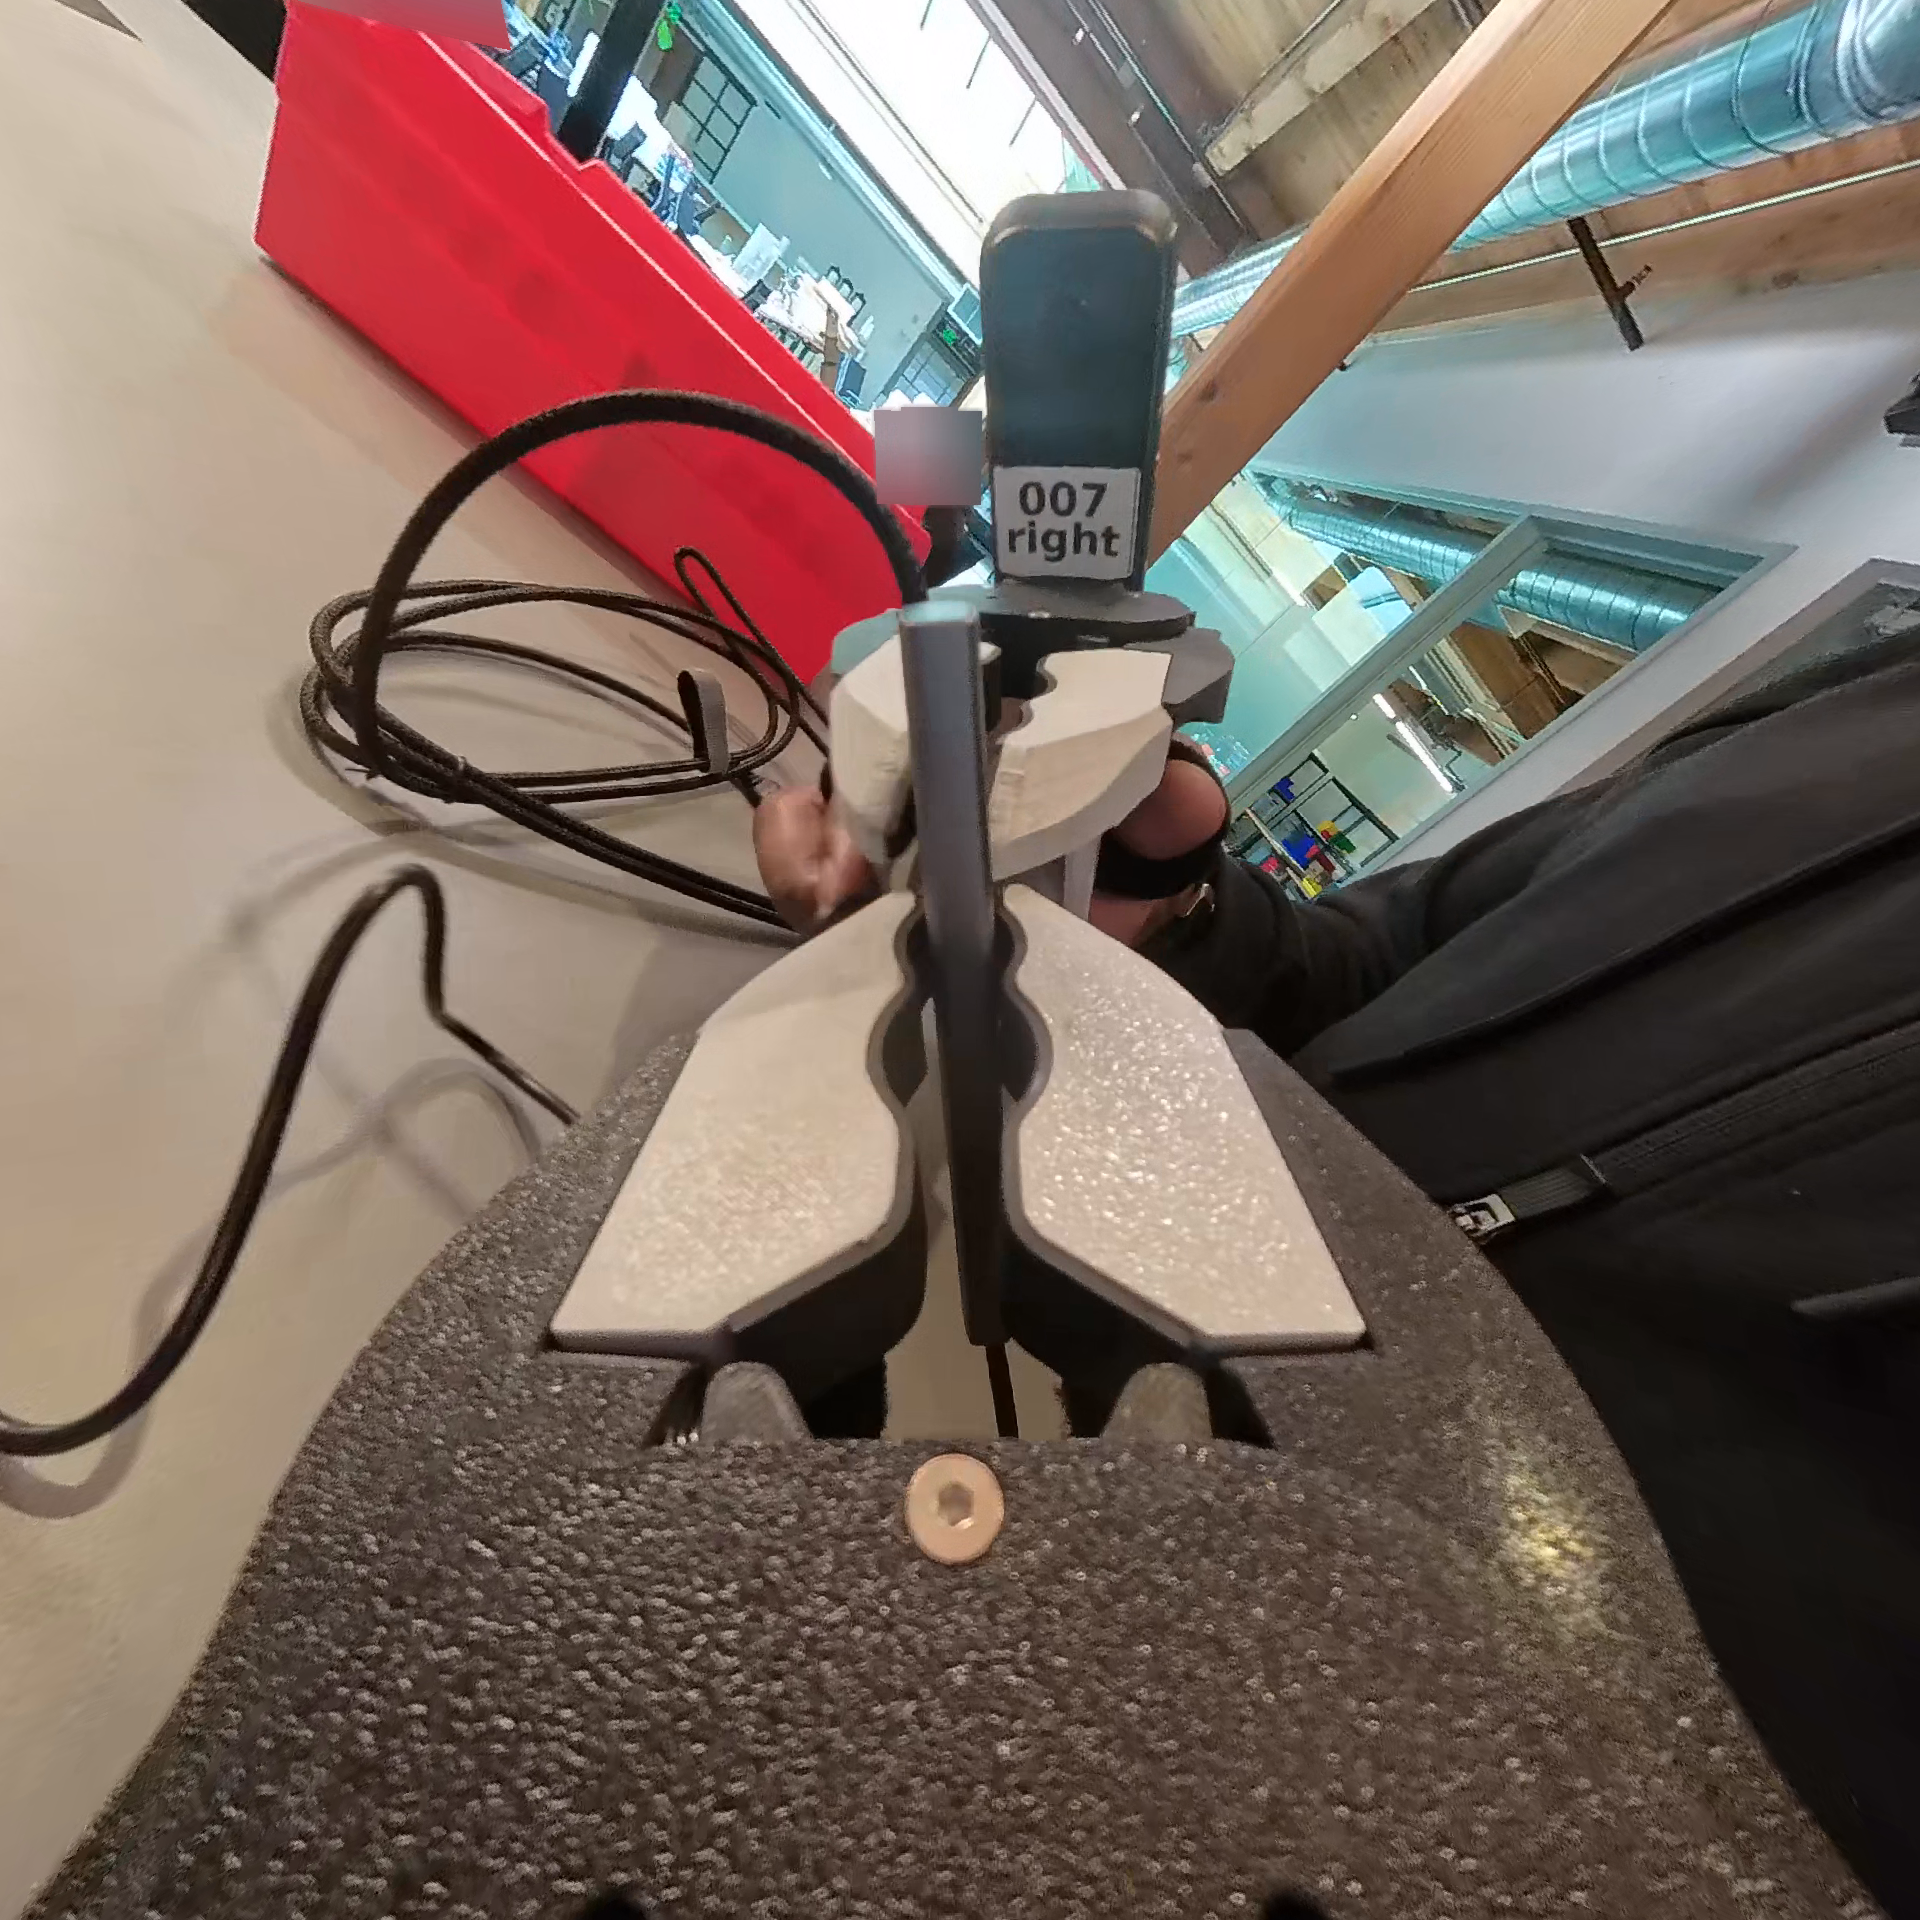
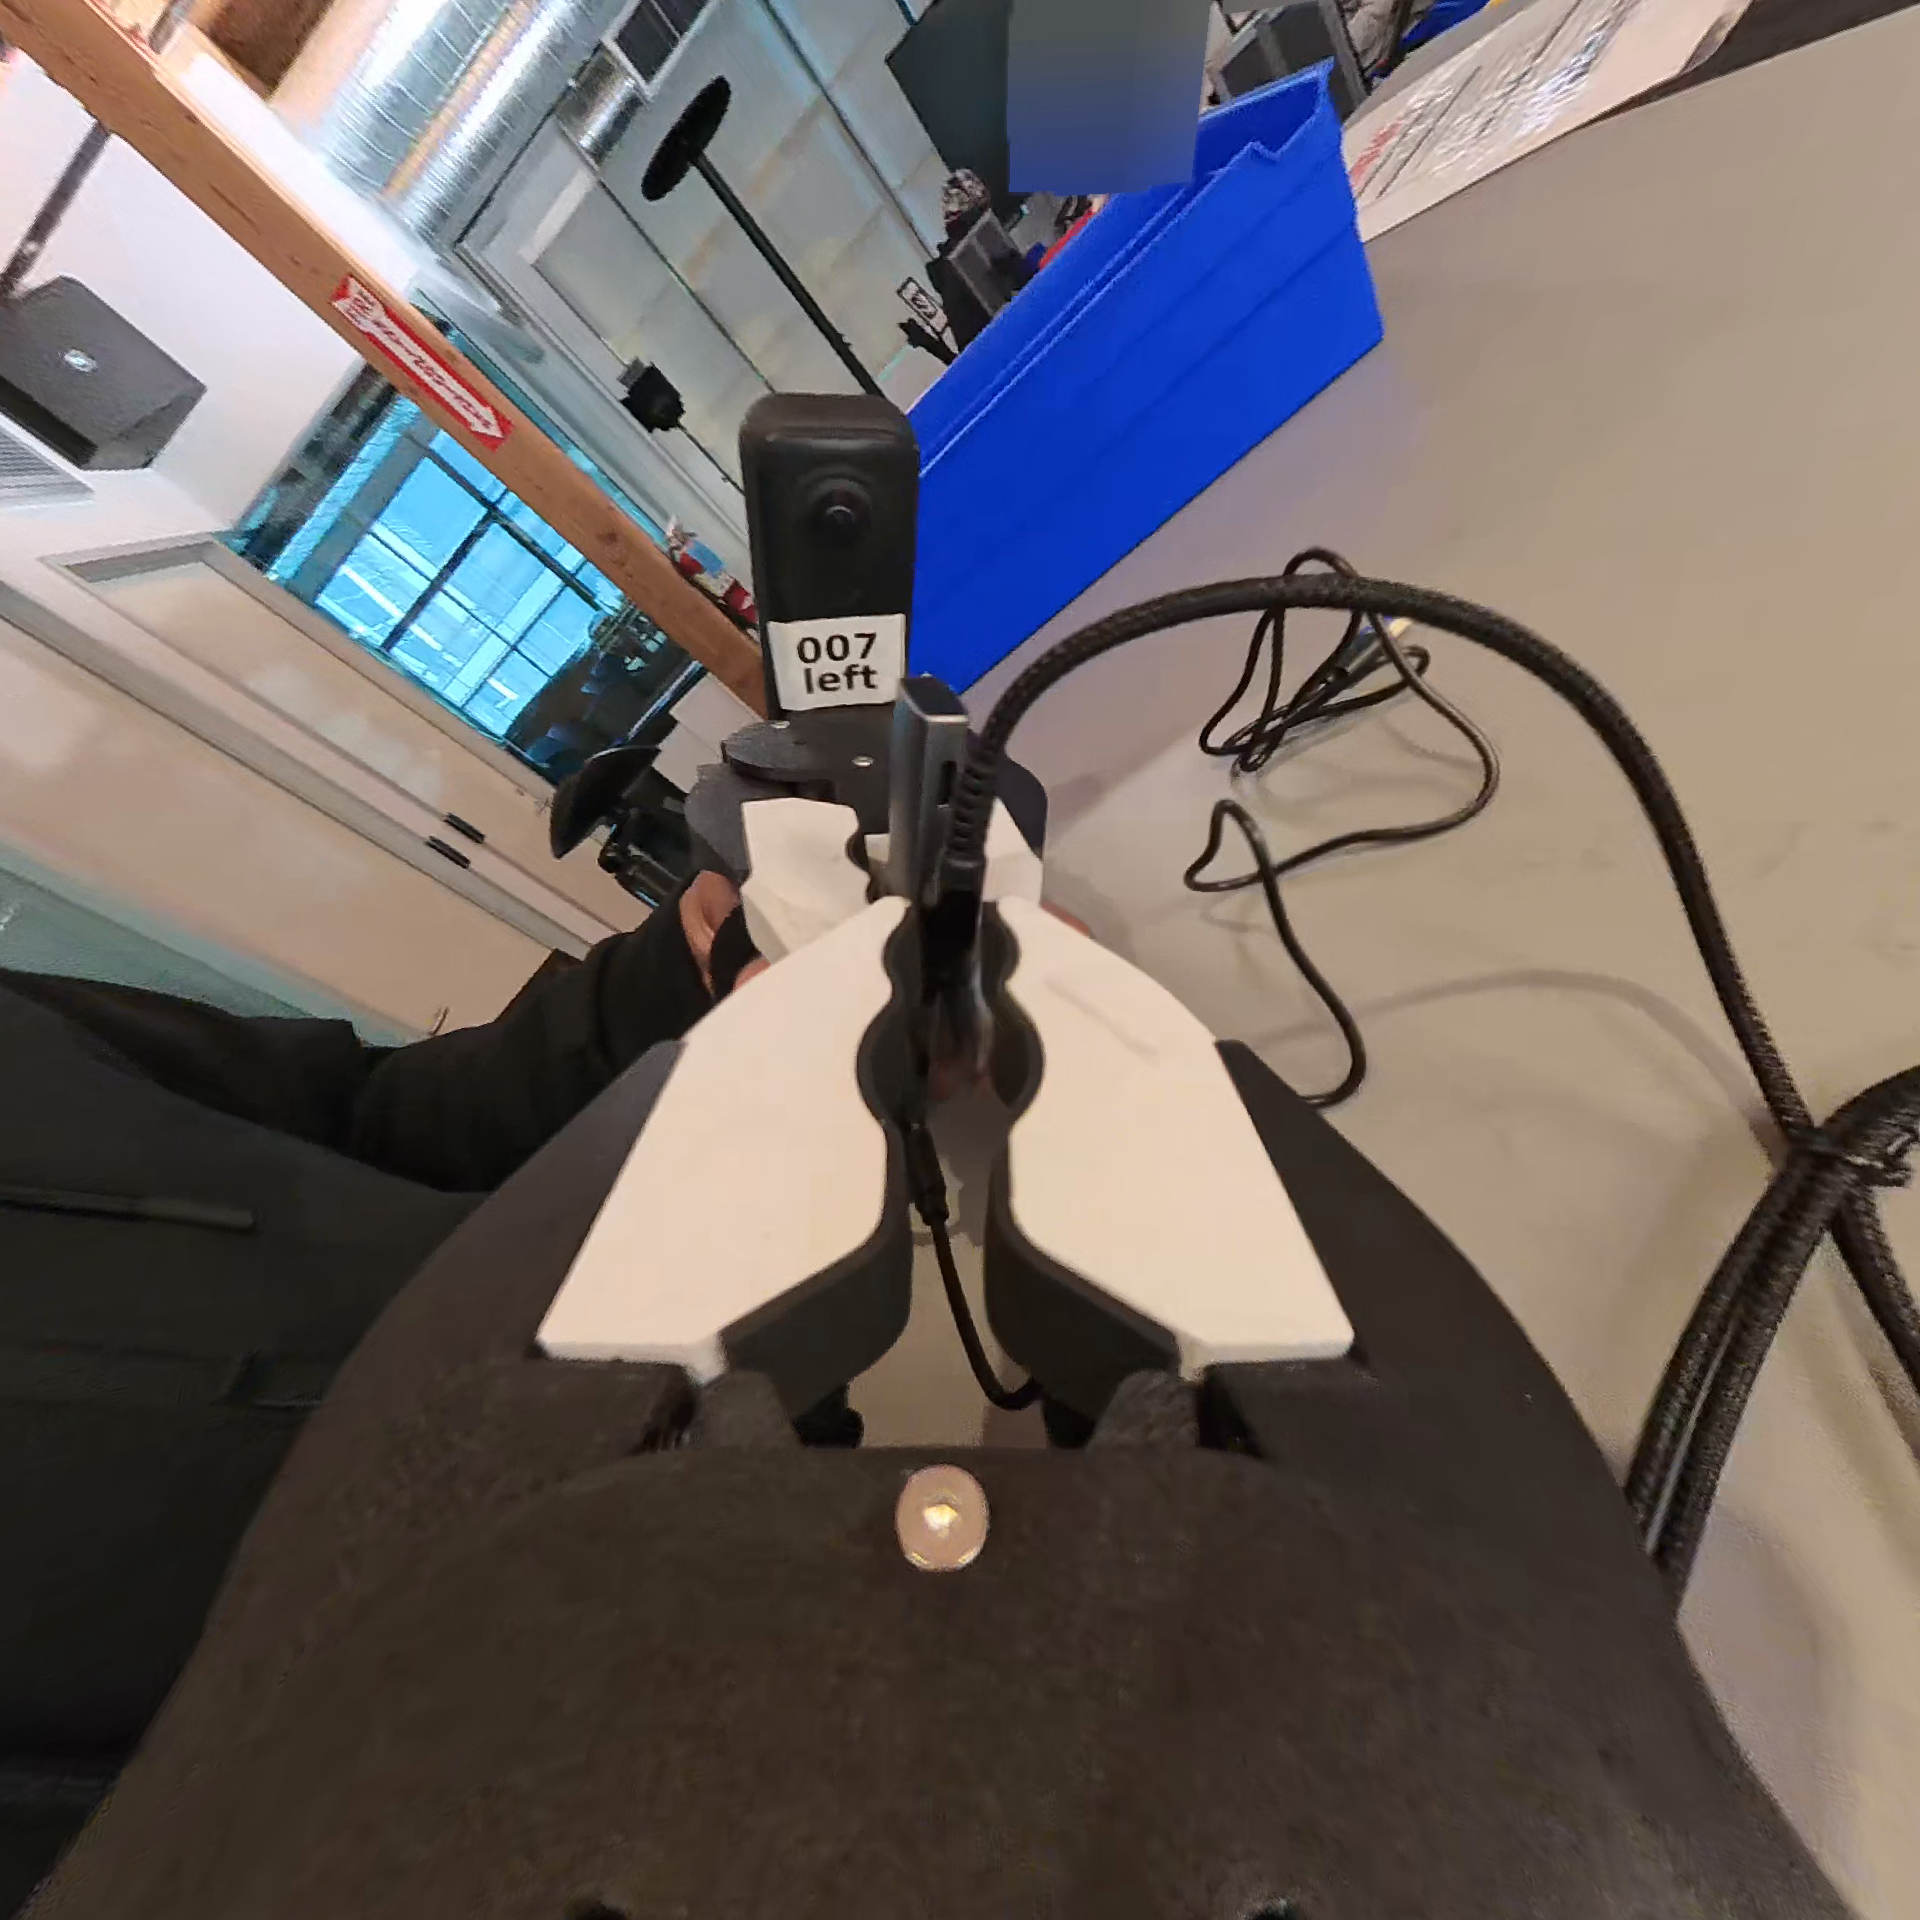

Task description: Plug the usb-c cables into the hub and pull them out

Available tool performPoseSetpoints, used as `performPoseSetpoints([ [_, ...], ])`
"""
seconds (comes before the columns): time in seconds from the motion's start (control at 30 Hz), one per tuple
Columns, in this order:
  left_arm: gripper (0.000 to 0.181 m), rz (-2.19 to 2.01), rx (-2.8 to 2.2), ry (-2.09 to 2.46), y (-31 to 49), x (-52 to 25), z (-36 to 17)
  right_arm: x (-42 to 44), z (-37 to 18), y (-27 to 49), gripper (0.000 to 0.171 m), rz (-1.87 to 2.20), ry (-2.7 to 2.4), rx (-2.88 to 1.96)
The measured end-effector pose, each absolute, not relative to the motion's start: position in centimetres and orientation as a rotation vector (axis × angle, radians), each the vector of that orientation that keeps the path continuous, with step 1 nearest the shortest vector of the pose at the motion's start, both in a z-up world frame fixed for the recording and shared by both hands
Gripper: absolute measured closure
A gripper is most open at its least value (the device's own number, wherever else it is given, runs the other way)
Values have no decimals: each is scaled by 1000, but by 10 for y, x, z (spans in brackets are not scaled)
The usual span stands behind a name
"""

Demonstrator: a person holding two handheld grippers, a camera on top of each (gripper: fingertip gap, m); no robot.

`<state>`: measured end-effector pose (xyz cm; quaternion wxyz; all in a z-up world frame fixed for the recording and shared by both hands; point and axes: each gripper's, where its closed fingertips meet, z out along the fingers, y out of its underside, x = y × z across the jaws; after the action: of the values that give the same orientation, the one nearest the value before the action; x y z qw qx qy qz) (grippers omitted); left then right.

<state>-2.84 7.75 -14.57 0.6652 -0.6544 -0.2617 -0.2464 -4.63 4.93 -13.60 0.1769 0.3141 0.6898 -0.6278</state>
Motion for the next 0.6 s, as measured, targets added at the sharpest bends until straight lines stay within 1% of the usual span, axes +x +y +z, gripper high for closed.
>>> performPoseSetpoints([
  [0.37,172,-430,-1418,-676,70,-39,-144,-49,-136,48,163,-1861,1831,941],
  [0.6,172,-461,-1409,-687,69,-35,-143,-45,-136,48,163,-1869,1783,938],
])
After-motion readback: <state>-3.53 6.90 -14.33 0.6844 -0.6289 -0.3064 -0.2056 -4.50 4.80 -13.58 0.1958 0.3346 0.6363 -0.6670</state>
